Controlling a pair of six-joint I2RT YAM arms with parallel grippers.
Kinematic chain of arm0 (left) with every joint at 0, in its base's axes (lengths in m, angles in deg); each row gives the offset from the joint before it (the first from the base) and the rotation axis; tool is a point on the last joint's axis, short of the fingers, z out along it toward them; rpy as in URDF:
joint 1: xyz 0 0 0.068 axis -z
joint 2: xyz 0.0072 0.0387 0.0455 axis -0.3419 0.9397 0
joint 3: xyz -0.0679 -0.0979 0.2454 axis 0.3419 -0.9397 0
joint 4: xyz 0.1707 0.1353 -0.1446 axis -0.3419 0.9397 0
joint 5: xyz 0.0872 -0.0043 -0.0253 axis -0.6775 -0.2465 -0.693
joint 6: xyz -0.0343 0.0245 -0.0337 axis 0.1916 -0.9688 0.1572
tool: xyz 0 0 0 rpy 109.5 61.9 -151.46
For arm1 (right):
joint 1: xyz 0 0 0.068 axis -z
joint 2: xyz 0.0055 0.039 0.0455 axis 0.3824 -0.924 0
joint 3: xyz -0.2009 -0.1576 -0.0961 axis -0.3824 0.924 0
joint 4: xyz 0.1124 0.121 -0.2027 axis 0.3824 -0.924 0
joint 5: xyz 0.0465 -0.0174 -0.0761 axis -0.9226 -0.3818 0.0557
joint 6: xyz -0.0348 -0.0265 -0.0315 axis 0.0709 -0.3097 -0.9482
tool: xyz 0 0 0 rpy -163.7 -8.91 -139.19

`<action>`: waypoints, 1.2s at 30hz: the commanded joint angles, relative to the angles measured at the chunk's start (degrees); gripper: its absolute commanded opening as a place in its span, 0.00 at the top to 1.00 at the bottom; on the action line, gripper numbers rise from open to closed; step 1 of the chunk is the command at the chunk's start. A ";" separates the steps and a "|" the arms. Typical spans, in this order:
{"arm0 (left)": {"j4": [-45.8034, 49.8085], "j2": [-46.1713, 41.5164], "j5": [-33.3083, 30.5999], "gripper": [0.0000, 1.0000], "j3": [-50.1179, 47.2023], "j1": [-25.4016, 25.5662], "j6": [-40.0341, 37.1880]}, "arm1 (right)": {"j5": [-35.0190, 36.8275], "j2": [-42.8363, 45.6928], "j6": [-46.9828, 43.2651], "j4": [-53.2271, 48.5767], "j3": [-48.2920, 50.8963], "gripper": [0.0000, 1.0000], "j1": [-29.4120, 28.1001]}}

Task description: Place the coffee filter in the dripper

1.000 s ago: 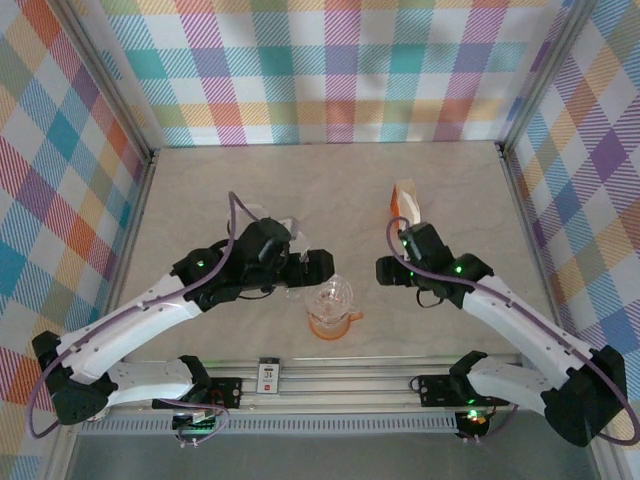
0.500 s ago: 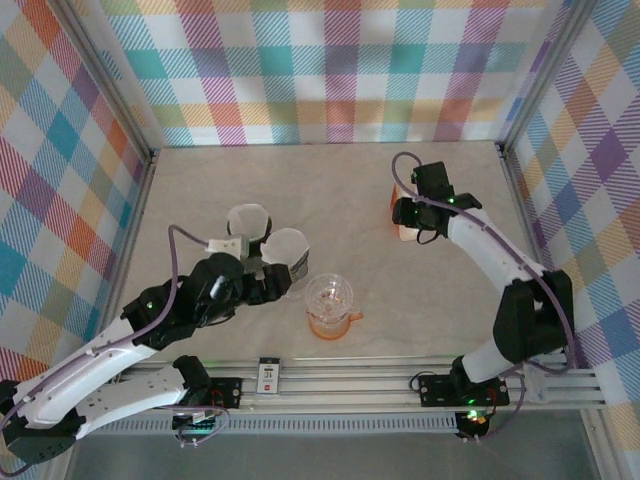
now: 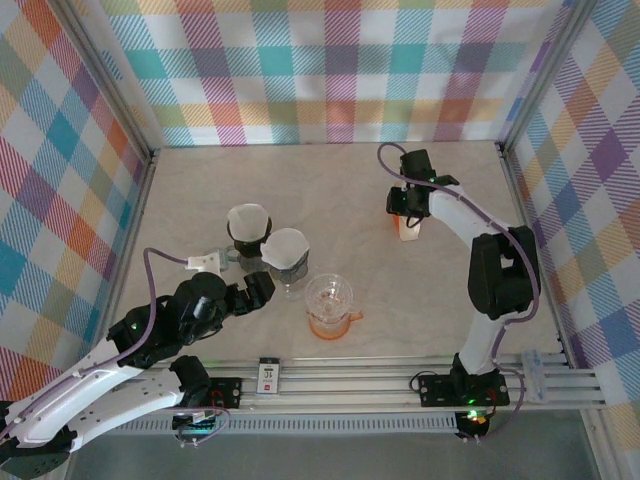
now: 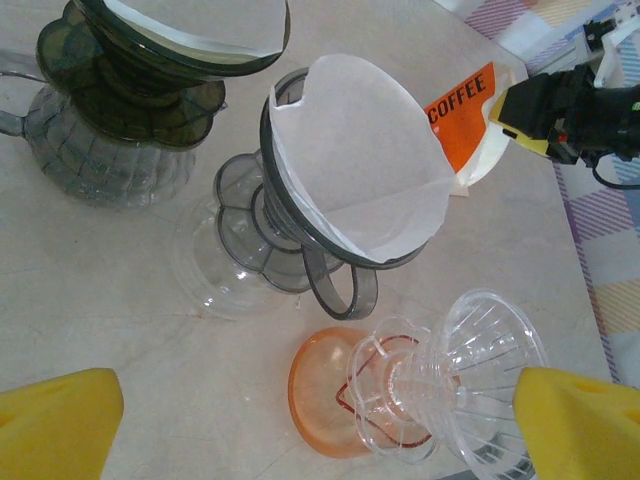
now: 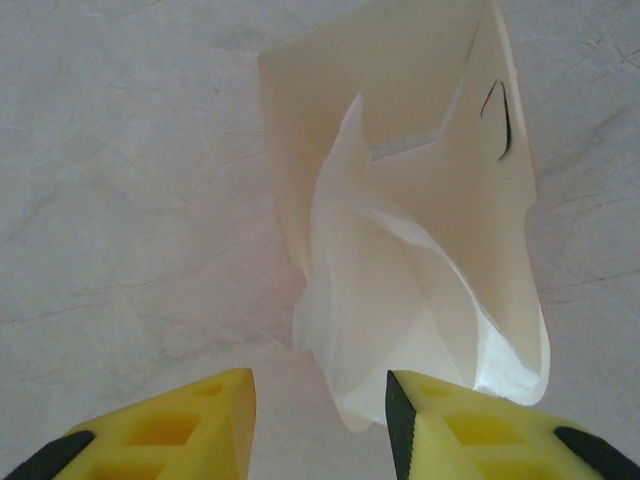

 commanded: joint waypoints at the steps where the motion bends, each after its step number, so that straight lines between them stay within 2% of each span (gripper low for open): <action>1: 0.63 -0.05 -1.08 0.00 -1.28 0.07 0.89 | 1.47 -1.38 -0.88 0.57 -2.31 0.61 0.42; 10: 0.68 0.32 -1.17 0.00 -1.62 0.07 1.19 | 2.36 -3.13 -1.50 0.50 -4.54 0.74 0.57; 17: 0.54 0.43 -0.92 0.00 -1.69 0.07 1.23 | 2.77 -2.71 -1.76 0.94 -4.40 0.80 0.57; 23: 0.67 0.62 -0.80 0.00 -1.86 0.07 1.45 | 3.23 -2.11 -2.18 1.13 -3.82 0.90 0.57; 26: 0.50 0.62 -0.56 0.00 -1.98 0.07 1.59 | 3.59 -1.17 -2.59 1.48 -3.18 1.00 0.57; 36: 0.06 0.73 -0.63 0.00 -2.70 0.08 1.99 | 3.51 8.15 -2.63 1.70 2.81 1.00 0.23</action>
